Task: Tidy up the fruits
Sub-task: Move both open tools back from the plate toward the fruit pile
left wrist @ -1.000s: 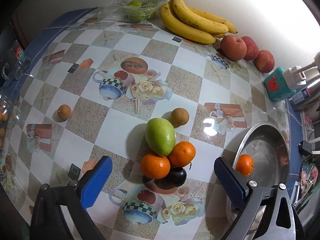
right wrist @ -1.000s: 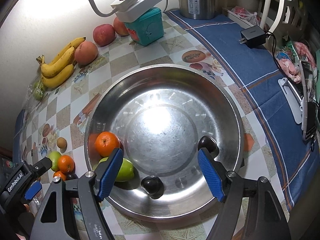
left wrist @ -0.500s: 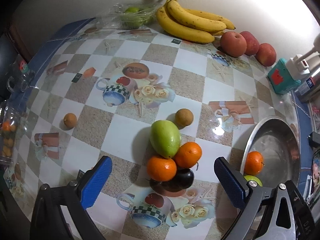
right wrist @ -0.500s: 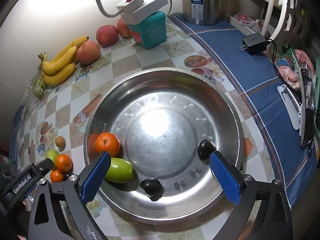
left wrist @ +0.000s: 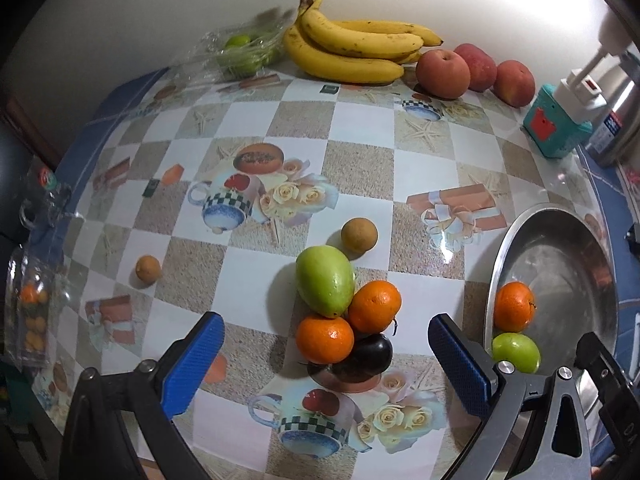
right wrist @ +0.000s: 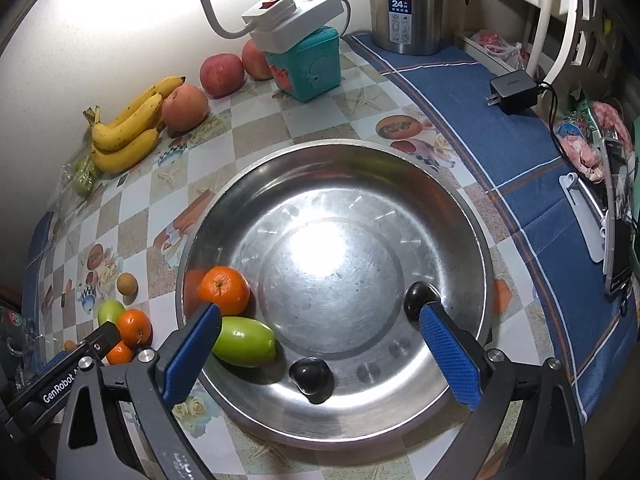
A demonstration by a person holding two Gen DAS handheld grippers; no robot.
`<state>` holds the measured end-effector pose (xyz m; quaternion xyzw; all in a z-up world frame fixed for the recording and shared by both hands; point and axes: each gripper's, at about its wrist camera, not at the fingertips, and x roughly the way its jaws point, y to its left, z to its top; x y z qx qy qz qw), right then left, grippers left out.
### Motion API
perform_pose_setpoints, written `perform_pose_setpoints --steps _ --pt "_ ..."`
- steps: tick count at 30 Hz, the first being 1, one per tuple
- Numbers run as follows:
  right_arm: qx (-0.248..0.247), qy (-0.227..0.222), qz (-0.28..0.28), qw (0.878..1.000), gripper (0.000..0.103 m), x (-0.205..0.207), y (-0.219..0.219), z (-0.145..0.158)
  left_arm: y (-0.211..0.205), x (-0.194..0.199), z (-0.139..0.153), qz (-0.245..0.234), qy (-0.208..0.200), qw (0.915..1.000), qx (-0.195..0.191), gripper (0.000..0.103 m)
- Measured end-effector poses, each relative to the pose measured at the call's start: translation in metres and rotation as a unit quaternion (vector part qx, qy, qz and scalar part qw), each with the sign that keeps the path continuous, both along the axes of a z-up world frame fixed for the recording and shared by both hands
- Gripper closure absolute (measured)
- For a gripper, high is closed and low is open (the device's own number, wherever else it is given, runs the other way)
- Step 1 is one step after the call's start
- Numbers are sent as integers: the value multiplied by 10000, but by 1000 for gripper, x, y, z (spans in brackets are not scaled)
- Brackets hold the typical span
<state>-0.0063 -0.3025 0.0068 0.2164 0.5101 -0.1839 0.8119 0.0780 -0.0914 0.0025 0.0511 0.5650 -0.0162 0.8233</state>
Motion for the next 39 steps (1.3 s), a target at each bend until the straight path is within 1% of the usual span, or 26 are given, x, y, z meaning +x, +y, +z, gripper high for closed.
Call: perform_pose_setpoints --steps 5,14,19,23,31,34,39 --pt "10 7 31 10000 4 1 4 0 1 0 5 -134 -102 9998 126 0" --pt "3 49 195 9998 4 6 20 -1 16 4 13 -336 -288 9982 404 0" --pt "-15 77 355 9993 4 10 34 -1 33 10 11 -314 -149 9991 240 0" --pt "-41 115 530 9985 4 15 48 -2 49 14 12 -219 -163 9994 217 0" --pt "-55 166 934 9955 4 27 83 -3 100 26 11 229 -50 9997 2 0" --pt "-49 177 1045 9944 4 32 94 -3 124 31 11 482 1 9986 -235 0" --pt "50 144 1195 9927 4 38 112 -3 155 35 12 747 6 9961 -478 0"
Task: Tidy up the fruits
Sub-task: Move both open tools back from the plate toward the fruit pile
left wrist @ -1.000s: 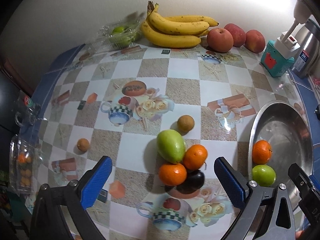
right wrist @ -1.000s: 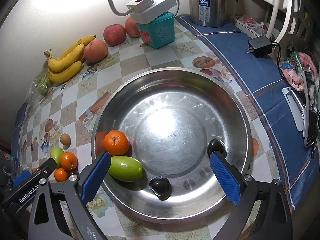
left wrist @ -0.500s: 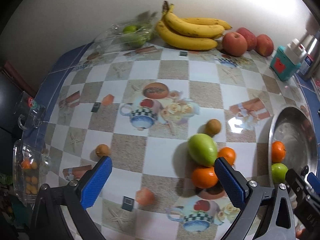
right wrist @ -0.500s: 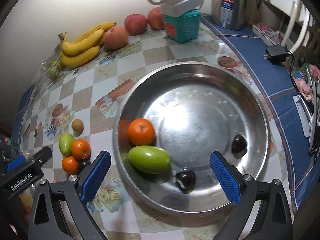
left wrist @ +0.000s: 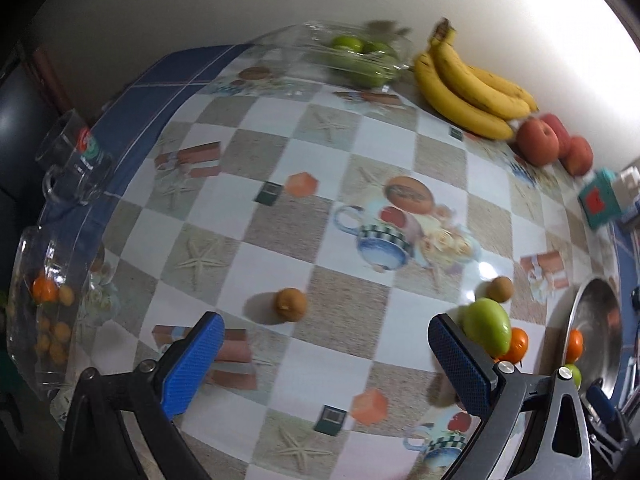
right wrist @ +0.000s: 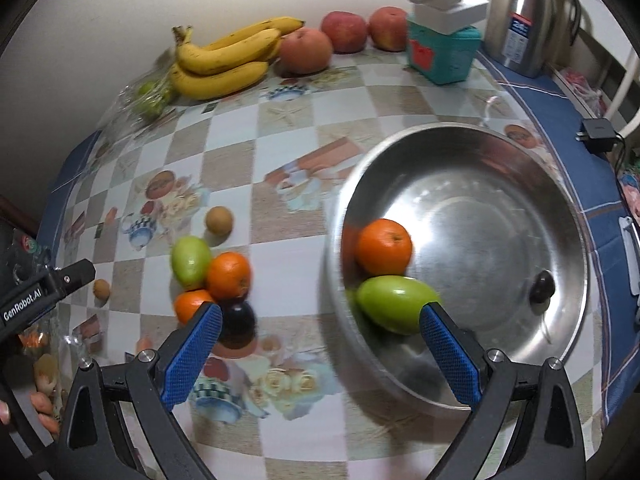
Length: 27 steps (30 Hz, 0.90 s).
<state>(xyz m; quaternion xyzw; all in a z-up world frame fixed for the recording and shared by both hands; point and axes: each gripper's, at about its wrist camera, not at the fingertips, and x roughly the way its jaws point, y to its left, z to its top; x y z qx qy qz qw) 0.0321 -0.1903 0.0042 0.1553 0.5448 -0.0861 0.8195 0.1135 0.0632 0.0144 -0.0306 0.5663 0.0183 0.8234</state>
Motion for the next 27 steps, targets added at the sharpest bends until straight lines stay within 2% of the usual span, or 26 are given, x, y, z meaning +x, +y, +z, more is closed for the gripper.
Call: perform_pose_setpoints --steps 10,21,27 --pt "299 -220 355 9987 4 13 33 6 47 6 -5 515 115 9975 -466 0" --pt "323 -146 659 9972 4 21 50 -4 34 12 -21 312 331 9979 -471 2" --pt "382 -53 701 9968 5 23 52 -13 31 18 -37 283 528 9968 -523 17"
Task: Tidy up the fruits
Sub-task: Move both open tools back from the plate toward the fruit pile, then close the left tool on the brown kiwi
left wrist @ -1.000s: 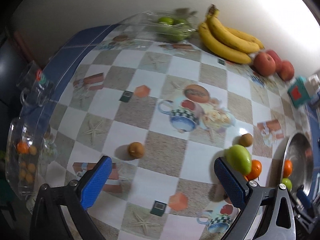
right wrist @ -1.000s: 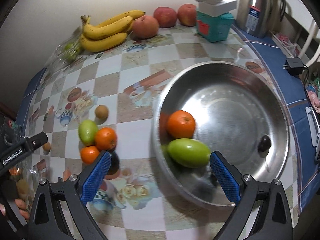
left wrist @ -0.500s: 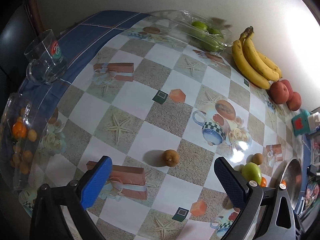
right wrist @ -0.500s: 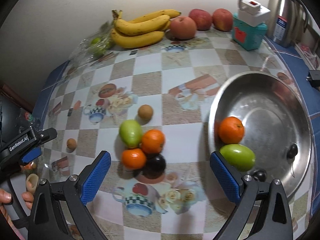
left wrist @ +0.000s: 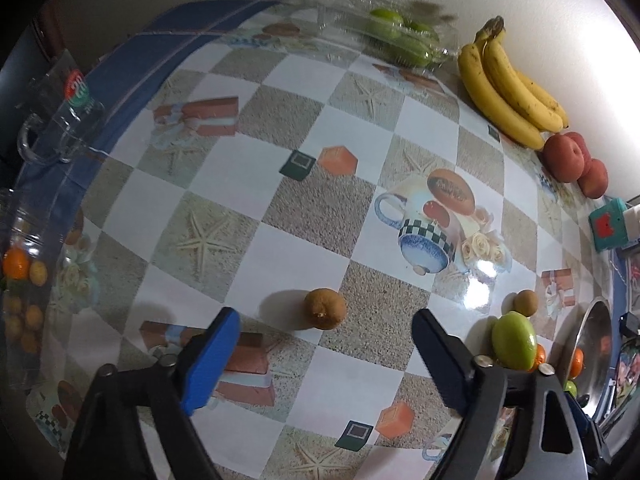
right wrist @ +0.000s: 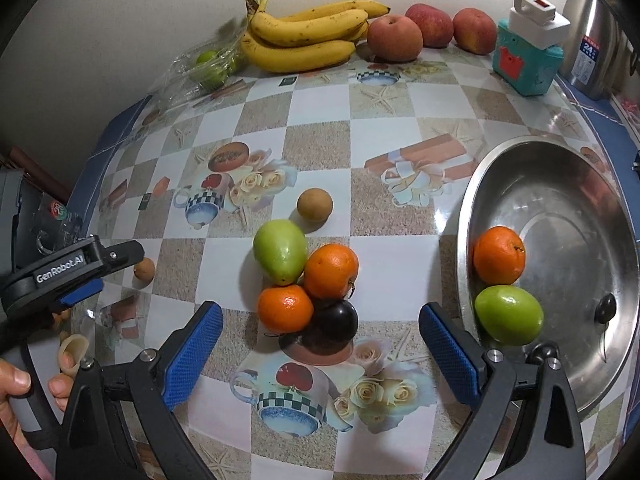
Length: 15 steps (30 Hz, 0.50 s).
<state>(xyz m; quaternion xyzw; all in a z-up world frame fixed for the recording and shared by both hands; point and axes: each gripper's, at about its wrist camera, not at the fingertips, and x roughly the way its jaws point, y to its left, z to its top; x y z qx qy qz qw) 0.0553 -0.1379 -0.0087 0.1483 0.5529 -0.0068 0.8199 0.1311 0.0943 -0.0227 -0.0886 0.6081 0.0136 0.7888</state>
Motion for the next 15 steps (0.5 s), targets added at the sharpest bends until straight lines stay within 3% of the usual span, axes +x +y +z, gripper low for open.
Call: perform_pose_setpoints --steps 3,5,9,11,13,15 --pt "-21 65 -20 10000 19 1 -2 -4 -1 2 -7 1 78 9999 -66 25" --pt "-40 103 -31 9999 35 1 -2 -6 -1 4 -11 4 120 9998 -125 29" --pt "-50 184 -74 9998 45 0 -5 -9 0 7 -17 24 148 9997 -210 41" --pt "-52 208 -117 9997 54 -1 -7 -9 1 9 -20 34 170 9996 -229 42" --pt "-24 225 -142 9996 54 -2 -10 -10 1 10 -23 51 195 9995 -258 52" --pt "-38 235 -164 9996 54 -3 -11 -10 2 9 -23 53 173 9995 -250 53"
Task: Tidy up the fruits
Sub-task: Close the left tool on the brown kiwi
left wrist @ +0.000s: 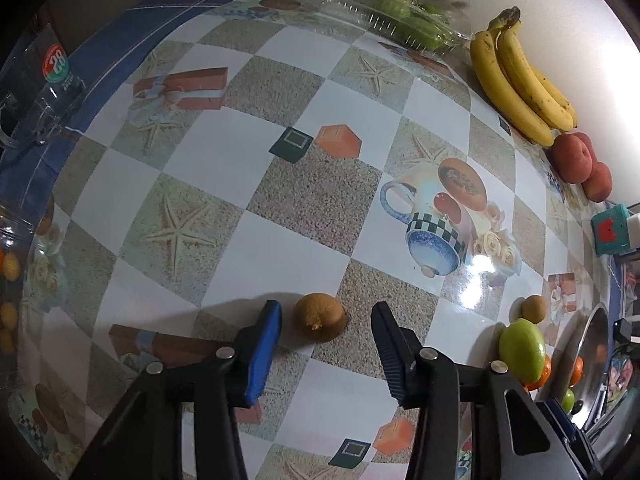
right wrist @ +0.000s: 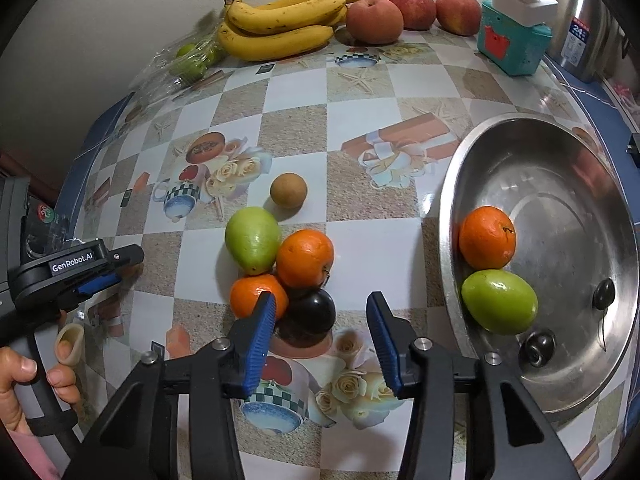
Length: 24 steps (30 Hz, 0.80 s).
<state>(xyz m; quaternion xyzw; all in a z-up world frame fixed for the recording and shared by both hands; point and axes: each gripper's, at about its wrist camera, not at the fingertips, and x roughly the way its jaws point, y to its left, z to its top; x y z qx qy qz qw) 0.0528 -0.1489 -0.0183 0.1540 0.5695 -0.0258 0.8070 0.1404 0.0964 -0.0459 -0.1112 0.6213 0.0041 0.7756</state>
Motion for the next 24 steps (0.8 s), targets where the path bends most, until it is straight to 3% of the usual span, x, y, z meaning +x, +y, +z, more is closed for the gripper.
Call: perform_pose_setpoints --steps 5,11,16,24 --pt "-6 49 0 10000 54 0 -1 -1 0 1 0 -15 -62 9999 79 76" --pt "-41 71 37 10000 55 -1 -1 0 -3 2 0 -14 -61 10000 62 76" --pt "-101 112 78 9999 66 -2 -1 -1 -12 -3 6 -70 -79 9999 -30 76" --pt "-126 308 328 9989 68 -1 5 -11 -32 -9 17 -299 -190 9994 -33 76"
